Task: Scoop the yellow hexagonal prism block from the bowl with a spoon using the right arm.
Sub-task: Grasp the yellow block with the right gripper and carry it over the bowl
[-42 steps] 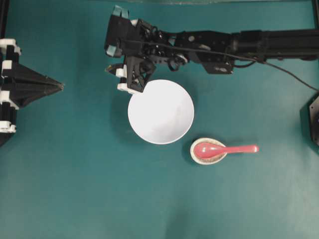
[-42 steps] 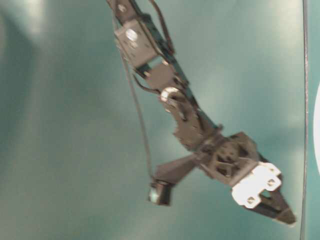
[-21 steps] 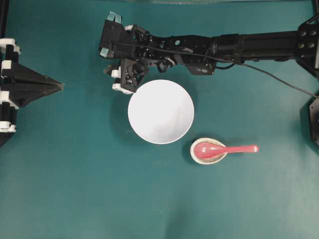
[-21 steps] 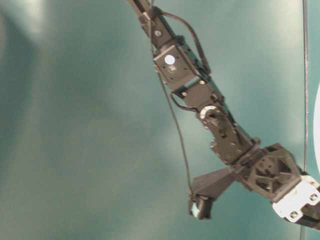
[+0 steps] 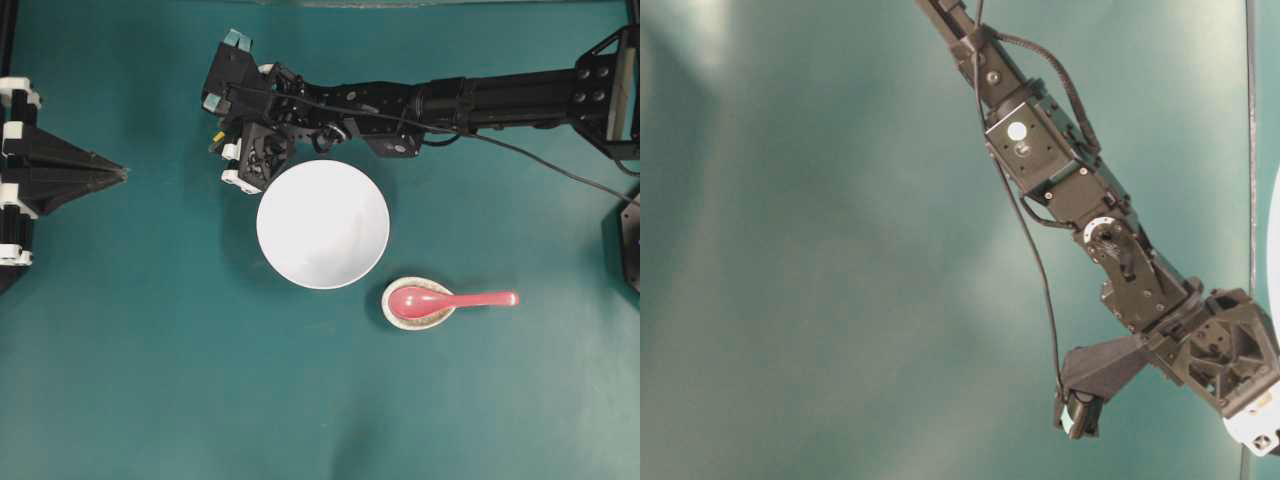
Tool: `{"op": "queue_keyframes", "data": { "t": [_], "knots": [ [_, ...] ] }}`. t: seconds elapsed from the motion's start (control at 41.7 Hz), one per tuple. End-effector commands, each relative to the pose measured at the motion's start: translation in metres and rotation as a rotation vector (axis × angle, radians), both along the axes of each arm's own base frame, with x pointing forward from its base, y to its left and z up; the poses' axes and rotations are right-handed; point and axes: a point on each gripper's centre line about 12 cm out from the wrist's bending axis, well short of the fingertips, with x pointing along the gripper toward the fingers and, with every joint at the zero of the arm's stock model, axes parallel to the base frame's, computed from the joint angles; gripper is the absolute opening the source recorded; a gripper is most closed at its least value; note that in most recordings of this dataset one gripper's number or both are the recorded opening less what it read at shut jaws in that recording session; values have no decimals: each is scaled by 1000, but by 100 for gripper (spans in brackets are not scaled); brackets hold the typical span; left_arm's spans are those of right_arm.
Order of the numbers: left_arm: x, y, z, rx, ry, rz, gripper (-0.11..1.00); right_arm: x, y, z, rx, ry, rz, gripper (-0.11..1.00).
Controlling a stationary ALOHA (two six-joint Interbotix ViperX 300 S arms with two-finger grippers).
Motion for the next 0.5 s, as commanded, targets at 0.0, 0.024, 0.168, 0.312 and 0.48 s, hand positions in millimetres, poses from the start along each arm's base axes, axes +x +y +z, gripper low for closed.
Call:
{"op": "queue_keyframes", "data": {
  "t": [0.0,0.024,0.168,0.312,0.48],
  "knots": [
    [2,0,10,4,-27,1,0,6,-2,21,-13,-55,-4,53],
    [2,0,10,4,-27,1,0,6,-2,21,-12,-55,-5,53],
    [1,0,11,5,-32,1,0,6,-2,21,-10,-54,-5,53],
    [1,0,11,5,-32,1,0,6,-1,21,-9,-51,-3,47],
    [1,0,11,5,-34,1,0,7,3,22,-11,-53,5,30]
  ]
}}
